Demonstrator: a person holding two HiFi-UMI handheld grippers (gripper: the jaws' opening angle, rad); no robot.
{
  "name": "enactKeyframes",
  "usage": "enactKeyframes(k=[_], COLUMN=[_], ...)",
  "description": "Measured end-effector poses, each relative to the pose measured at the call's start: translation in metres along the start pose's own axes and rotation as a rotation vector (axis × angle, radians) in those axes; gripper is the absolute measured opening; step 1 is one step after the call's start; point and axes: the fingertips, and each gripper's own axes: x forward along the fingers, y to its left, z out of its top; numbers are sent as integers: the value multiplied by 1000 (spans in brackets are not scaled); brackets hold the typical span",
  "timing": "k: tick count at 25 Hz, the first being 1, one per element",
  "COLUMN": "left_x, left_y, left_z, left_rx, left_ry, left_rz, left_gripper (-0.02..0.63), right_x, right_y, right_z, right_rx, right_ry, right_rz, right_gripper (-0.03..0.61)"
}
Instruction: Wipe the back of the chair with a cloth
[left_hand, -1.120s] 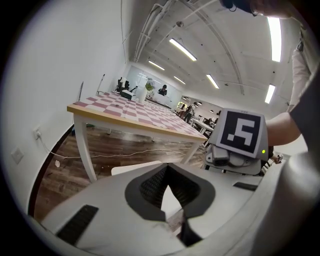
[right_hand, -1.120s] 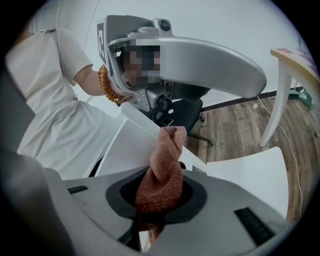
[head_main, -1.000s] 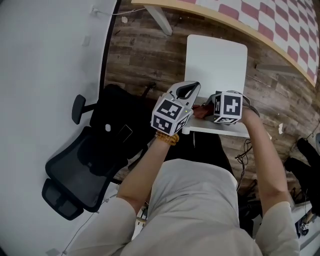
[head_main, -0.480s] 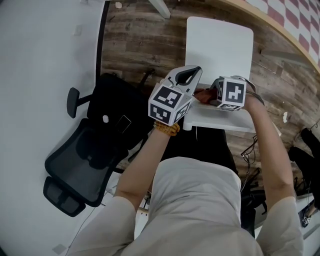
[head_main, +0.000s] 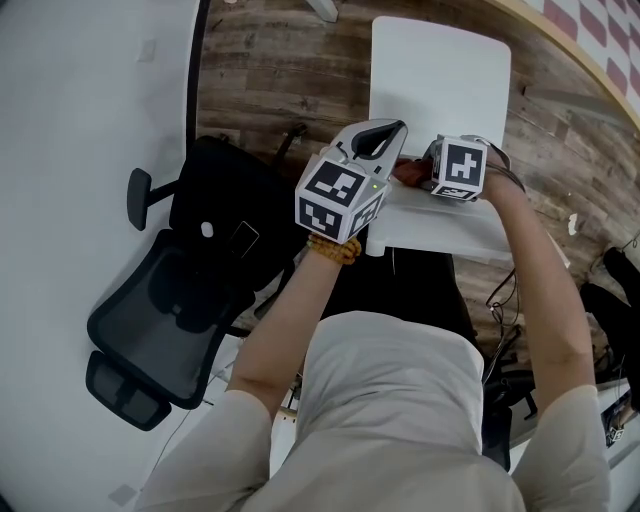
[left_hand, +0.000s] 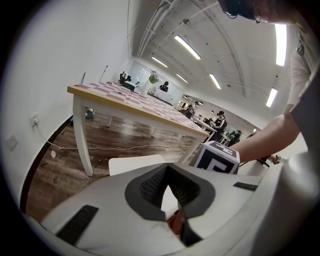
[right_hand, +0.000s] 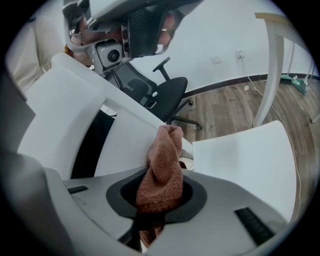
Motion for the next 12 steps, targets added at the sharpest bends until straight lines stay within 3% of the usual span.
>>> enactKeyframes(k=[12], left_x=[-9], left_y=[-6], left_z=[10], left_rx=[0], left_ry=[-12], left_rz=[6], left_gripper=[12], right_x=[-9], right_y=[16], right_z=[1], right_rx=[13], right_ry=[-5], right_rz=[14], right_gripper=[85])
